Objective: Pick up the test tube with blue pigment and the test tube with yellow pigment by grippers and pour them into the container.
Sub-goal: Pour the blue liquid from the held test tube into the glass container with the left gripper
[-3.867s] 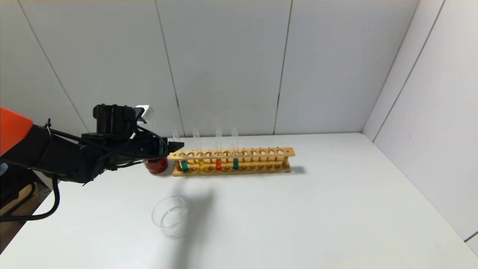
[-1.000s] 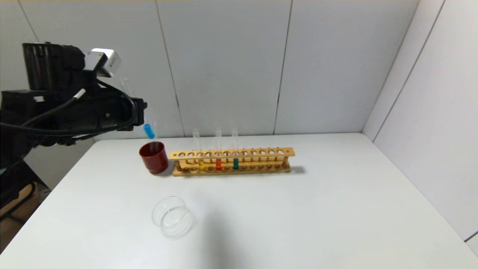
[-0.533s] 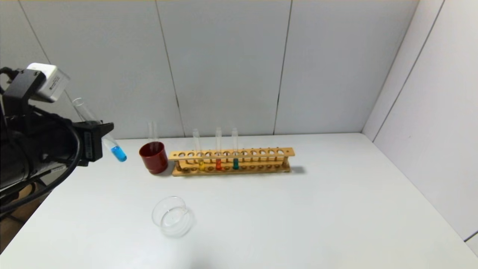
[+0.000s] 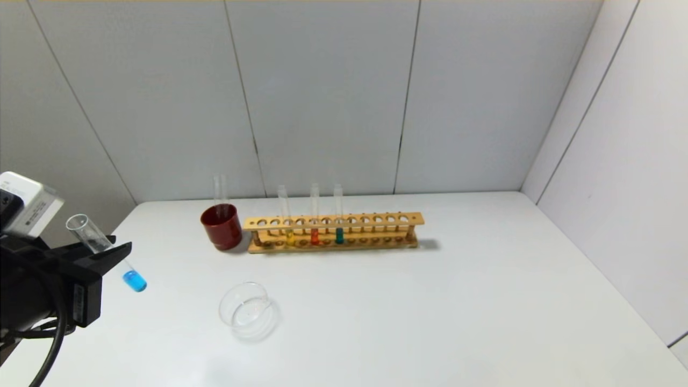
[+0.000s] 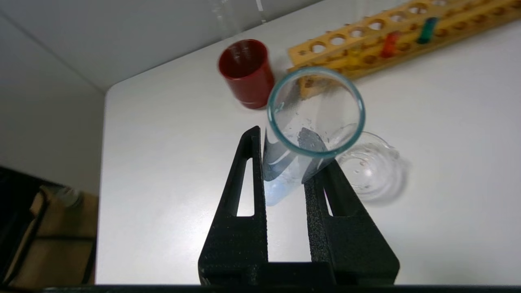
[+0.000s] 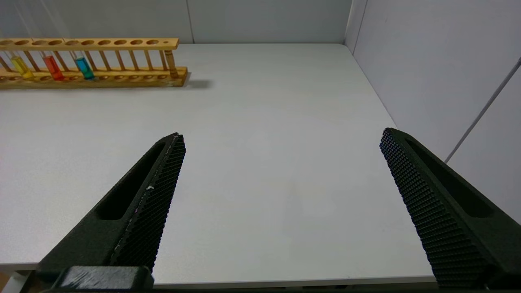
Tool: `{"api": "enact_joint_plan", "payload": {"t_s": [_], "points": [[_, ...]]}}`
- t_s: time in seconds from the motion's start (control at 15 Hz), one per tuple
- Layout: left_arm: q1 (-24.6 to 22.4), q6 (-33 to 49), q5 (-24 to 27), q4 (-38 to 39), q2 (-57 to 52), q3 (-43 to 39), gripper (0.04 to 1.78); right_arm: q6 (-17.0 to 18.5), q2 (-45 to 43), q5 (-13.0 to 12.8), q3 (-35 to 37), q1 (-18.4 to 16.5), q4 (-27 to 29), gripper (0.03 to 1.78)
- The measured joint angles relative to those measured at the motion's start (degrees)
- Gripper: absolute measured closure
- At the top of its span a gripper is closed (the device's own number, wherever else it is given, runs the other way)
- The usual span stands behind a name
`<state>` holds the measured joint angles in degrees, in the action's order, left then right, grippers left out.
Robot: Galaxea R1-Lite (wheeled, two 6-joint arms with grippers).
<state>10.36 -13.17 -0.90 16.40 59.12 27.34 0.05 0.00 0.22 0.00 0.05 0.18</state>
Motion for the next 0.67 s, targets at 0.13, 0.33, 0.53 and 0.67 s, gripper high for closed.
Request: {"api": "enact_joint_plan", "payload": {"t_s": [0.13,0.33,0.53,0.67], "points": [[-0.22,-2.23,5.85,-1.79,0.35,-0.23,1.5,0.02,0.0,0.0,0.0,0.02,0.0,0.06],[-1.41,-8.39,10.4,-1.68,3.78,1.18,1.5,0.0,0.0,0.0,0.0,0.02,-0.02,0.06],[-7.36,-17.76,18.51,-1.63,8.2,3.28,1.5,0.0,0.0,0.02,0.0,0.02,0.0,0.06],[-11.73,-26.53,23.14,-1.63,11.76,5.69,1.5,0.0,0.0,0.02,0.0,0.05,0.0,0.06]]}}
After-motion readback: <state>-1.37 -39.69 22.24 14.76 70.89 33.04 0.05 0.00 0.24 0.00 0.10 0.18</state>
